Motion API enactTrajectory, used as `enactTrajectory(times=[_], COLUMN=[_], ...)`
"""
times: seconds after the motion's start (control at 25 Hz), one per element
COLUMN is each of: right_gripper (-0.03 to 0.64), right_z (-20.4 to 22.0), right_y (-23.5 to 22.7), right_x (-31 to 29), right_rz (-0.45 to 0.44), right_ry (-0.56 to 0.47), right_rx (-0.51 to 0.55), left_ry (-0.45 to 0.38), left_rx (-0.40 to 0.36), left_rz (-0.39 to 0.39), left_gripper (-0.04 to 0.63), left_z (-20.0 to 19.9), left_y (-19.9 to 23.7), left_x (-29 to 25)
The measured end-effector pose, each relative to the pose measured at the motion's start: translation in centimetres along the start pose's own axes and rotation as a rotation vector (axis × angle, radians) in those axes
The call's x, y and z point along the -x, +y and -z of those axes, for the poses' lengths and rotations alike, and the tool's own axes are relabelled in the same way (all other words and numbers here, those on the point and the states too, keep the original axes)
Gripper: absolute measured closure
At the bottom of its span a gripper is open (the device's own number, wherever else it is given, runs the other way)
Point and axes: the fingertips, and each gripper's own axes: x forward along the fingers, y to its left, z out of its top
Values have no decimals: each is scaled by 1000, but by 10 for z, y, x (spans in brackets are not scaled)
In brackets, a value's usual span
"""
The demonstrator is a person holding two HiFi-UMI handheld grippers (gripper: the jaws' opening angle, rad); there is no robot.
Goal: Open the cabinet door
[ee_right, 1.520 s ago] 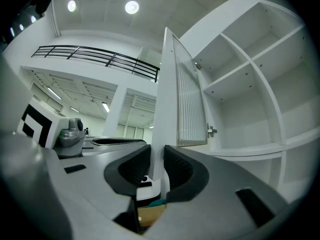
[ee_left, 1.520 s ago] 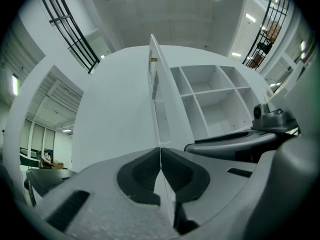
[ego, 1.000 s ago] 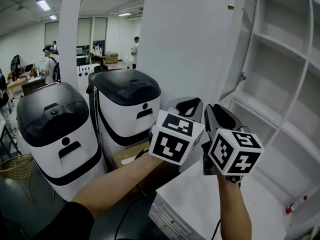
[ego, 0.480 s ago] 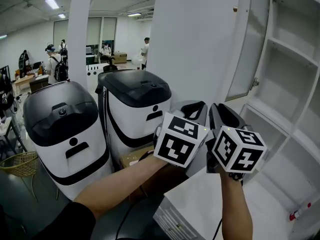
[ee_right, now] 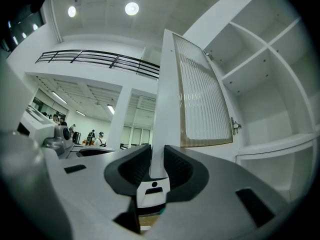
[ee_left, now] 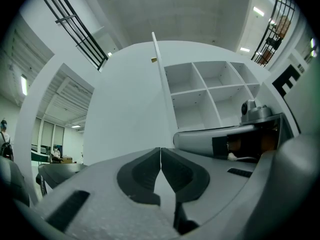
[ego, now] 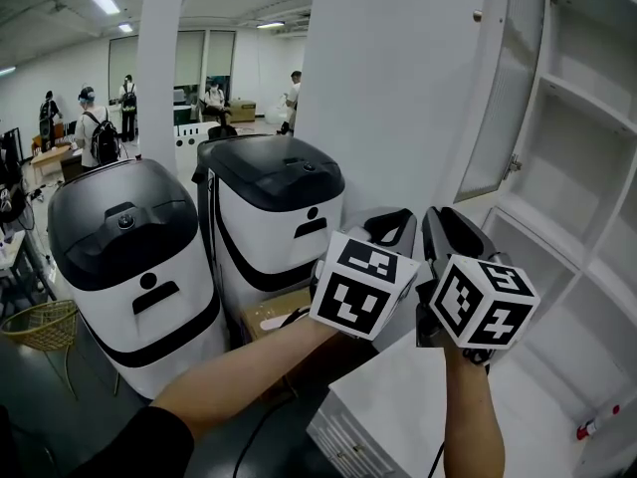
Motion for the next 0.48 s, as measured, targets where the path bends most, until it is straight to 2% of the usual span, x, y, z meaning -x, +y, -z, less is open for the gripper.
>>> enactTrajectory(times=[0.48], right_gripper=[535], right_z=[-5], right_y=[-6], right_x=[31], right_rz=[-36], right_ry=[13], right_rx=[-9], left_ry=[9], left_rx=[6], left_rz=[5], left_gripper=[580], left_z=[-8], left_y=[-32], left_x=[0])
